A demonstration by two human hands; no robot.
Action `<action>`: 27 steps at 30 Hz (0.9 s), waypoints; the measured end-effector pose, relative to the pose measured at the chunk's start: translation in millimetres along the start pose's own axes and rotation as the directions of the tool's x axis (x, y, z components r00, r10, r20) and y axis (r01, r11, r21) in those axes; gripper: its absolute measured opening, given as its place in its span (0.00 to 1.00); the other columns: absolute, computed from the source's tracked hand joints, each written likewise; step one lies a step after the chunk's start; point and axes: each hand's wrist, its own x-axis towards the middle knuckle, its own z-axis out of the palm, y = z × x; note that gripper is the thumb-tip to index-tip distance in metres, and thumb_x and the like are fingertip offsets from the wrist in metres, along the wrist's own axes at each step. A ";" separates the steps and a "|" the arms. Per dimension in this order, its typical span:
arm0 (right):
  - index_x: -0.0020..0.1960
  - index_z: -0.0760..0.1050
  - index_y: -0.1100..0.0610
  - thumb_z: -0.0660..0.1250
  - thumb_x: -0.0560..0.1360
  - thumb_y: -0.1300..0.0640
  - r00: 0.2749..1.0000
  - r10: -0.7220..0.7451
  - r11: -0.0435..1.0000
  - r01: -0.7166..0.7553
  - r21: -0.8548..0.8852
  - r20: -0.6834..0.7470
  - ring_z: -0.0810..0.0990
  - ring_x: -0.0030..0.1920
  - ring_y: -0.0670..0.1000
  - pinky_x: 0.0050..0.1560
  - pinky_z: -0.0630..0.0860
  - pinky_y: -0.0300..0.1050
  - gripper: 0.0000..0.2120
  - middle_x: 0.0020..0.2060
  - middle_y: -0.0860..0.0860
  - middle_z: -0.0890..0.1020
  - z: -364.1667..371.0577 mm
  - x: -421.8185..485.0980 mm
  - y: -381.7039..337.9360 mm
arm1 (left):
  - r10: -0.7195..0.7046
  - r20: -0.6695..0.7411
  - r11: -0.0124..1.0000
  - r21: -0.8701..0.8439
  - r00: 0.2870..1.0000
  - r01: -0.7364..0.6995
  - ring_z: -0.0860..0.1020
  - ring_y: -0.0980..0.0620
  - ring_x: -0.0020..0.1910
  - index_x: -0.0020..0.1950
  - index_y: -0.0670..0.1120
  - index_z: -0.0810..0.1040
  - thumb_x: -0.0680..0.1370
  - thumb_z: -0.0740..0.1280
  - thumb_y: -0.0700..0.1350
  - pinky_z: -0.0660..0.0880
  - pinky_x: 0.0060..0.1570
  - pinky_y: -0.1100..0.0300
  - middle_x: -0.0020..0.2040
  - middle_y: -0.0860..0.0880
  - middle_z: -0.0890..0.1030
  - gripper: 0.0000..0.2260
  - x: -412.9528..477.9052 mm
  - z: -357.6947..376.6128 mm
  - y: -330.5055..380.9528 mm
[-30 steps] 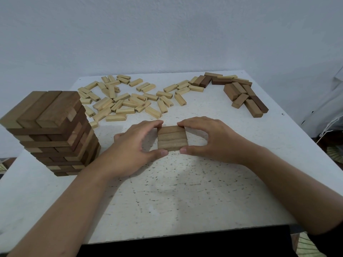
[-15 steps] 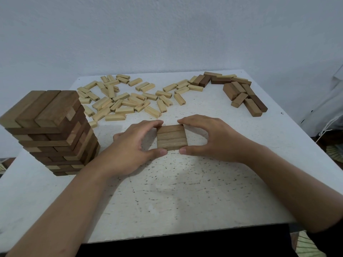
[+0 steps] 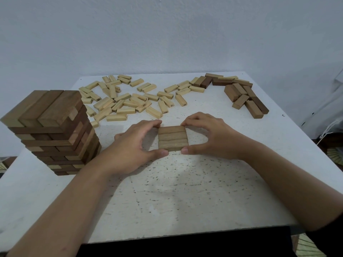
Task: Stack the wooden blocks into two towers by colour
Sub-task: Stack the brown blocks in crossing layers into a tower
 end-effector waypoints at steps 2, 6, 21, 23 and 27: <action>0.72 0.70 0.44 0.72 0.71 0.35 1.000 0.003 1.000 -0.003 -0.001 0.009 0.64 0.65 0.39 0.69 0.56 0.44 0.32 0.66 0.38 0.70 -0.1 0.5 -0.6 | -0.010 0.002 1.000 -0.013 1.000 0.010 0.63 0.61 0.73 0.78 0.62 0.62 0.67 0.69 0.69 0.60 0.76 0.44 0.68 0.69 0.65 0.42 0.7 -1.0 -1.7; 0.71 0.70 0.43 0.72 0.71 0.35 1.000 0.008 1.000 -0.008 0.016 0.022 0.62 0.64 0.37 0.69 0.55 0.44 0.32 0.65 0.37 0.69 -0.4 1.2 0.5 | -0.056 0.014 0.998 0.014 0.998 0.056 0.63 0.58 0.73 0.76 0.64 0.64 0.64 0.70 0.74 0.62 0.75 0.44 0.70 0.65 0.63 0.43 1.6 -2.3 -3.1; 0.71 0.69 0.38 0.70 0.62 0.29 0.993 0.026 0.997 -0.034 0.073 0.114 0.64 0.66 0.36 0.75 0.61 0.50 0.39 0.65 0.31 0.67 -8.4 1.0 6.7 | -0.054 0.020 0.998 0.028 0.998 0.053 0.62 0.60 0.68 0.67 0.65 0.70 0.59 0.71 0.78 0.63 0.73 0.44 0.64 0.65 0.64 0.40 1.6 -1.7 -0.7; 0.71 0.69 0.37 0.70 0.62 0.28 0.992 0.032 0.996 -0.041 0.074 0.118 0.64 0.68 0.38 0.75 0.62 0.51 0.39 0.65 0.30 0.67 -8.1 1.1 7.4 | -0.056 0.015 0.998 0.029 0.998 0.056 0.62 0.60 0.68 0.68 0.64 0.70 0.62 0.72 0.75 0.63 0.73 0.45 0.64 0.64 0.64 0.38 1.1 -1.1 0.1; 0.72 0.69 0.36 0.70 0.62 0.28 0.991 0.033 0.996 -0.043 0.077 0.126 0.63 0.68 0.38 0.74 0.62 0.50 0.39 0.65 0.30 0.66 -7.6 1.4 8.7 | -0.053 0.006 0.998 0.020 0.999 0.053 0.62 0.61 0.68 0.69 0.63 0.70 0.63 0.73 0.73 0.62 0.74 0.44 0.64 0.65 0.64 0.37 0.2 -1.2 1.4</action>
